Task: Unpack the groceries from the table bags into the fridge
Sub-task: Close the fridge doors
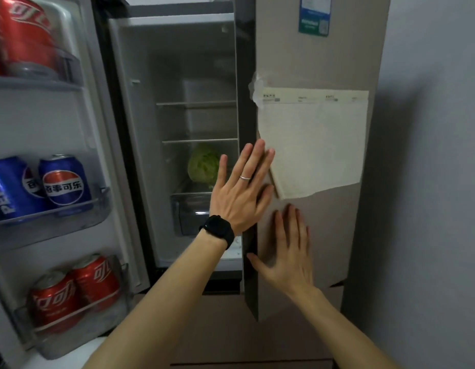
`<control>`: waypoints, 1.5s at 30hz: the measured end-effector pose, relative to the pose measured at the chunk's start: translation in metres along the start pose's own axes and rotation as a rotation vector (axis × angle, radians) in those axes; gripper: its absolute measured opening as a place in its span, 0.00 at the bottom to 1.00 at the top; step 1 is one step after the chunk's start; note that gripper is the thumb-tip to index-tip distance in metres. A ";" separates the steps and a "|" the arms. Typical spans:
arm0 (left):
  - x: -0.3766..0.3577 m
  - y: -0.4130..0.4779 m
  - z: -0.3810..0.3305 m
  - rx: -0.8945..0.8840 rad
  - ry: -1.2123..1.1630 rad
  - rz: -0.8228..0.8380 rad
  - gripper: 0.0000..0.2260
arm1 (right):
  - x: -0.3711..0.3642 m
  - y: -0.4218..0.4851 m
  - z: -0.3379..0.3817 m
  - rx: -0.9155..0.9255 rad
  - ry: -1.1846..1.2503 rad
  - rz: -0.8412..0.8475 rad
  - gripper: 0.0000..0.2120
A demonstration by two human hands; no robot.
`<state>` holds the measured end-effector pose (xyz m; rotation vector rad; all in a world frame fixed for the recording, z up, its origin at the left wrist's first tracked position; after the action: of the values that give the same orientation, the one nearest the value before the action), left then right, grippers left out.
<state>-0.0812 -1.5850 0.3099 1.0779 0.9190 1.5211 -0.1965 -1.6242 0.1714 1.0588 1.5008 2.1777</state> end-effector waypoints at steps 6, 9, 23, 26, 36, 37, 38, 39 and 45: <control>-0.034 -0.012 0.045 -0.044 0.110 0.139 0.28 | -0.038 0.018 0.011 0.001 -0.152 0.040 0.50; -0.046 -0.011 0.057 -0.071 0.125 0.163 0.29 | -0.055 0.023 0.009 -0.005 -0.176 0.044 0.50; -0.076 -0.016 0.064 0.101 0.115 0.289 0.30 | -0.066 0.034 0.000 -0.015 -0.239 0.244 0.48; -0.063 -0.015 0.054 0.217 0.050 0.392 0.32 | -0.042 0.039 0.000 0.011 -0.238 0.384 0.45; 0.093 -0.161 0.065 0.563 -0.051 0.689 0.31 | 0.035 0.016 0.083 0.076 0.175 0.467 0.29; 0.114 -0.177 0.076 0.595 -0.032 0.666 0.30 | 0.036 0.010 0.100 0.076 0.234 0.467 0.29; 0.136 -0.191 0.089 0.628 -0.010 0.634 0.29 | 0.036 0.004 0.118 0.078 0.294 0.467 0.28; 0.158 -0.204 0.102 0.659 0.019 0.595 0.28 | 0.036 -0.002 0.136 0.080 0.354 0.467 0.28; 0.264 -0.265 0.195 0.967 0.089 0.246 0.24 | 0.019 -0.036 0.260 0.108 0.624 0.463 0.27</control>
<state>0.1607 -1.2688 0.1695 1.8571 1.7149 1.3114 -0.0313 -1.4213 0.1955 0.8595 1.7647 2.9841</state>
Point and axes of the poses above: each hand's wrist, its own y-axis towards the middle knuckle, its own x-axis out of the back of the hand, z = x × y, the point moved 5 cm from there along y, towards the middle knuckle, and after that the axes turned 8 degrees about -z, right-handed, at the moved point
